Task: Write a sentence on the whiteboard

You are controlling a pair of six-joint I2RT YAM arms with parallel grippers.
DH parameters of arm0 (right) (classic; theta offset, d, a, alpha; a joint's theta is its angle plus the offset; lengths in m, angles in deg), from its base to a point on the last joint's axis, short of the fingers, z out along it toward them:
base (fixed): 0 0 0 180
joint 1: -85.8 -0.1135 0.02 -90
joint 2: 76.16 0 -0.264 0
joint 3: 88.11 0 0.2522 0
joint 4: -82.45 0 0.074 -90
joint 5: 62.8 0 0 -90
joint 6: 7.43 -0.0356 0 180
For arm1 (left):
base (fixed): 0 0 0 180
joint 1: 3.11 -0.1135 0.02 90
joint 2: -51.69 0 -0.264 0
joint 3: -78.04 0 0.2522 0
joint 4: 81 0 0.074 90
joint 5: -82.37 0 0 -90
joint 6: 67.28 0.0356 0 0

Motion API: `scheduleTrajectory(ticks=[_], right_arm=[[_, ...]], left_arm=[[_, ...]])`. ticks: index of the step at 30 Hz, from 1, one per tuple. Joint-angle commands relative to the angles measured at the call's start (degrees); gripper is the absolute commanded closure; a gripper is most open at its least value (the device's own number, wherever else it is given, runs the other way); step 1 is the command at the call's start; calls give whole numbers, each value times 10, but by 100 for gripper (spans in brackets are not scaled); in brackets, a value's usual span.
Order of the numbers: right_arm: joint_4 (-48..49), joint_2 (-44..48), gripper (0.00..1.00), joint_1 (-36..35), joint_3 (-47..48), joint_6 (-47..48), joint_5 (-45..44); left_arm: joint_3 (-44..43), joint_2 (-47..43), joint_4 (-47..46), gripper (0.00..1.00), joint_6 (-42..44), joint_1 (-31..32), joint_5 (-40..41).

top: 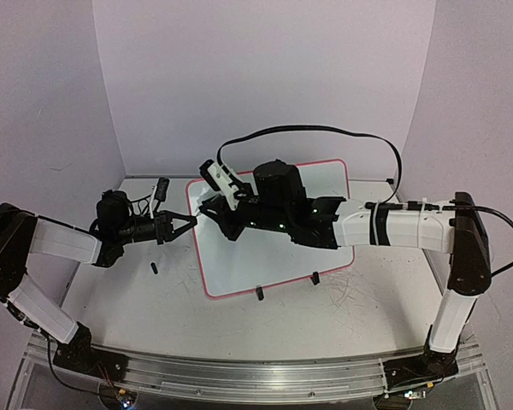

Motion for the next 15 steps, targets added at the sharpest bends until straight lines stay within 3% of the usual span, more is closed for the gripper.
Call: scheduleTrajectory(ticks=[1, 15], right_arm=[[36, 16, 100, -5, 9, -2, 2], [41, 4, 100, -9, 22, 9, -9]], left_arm=[[1, -12, -9, 100, 26, -2, 3], [2, -17, -6, 100, 22, -2, 3]])
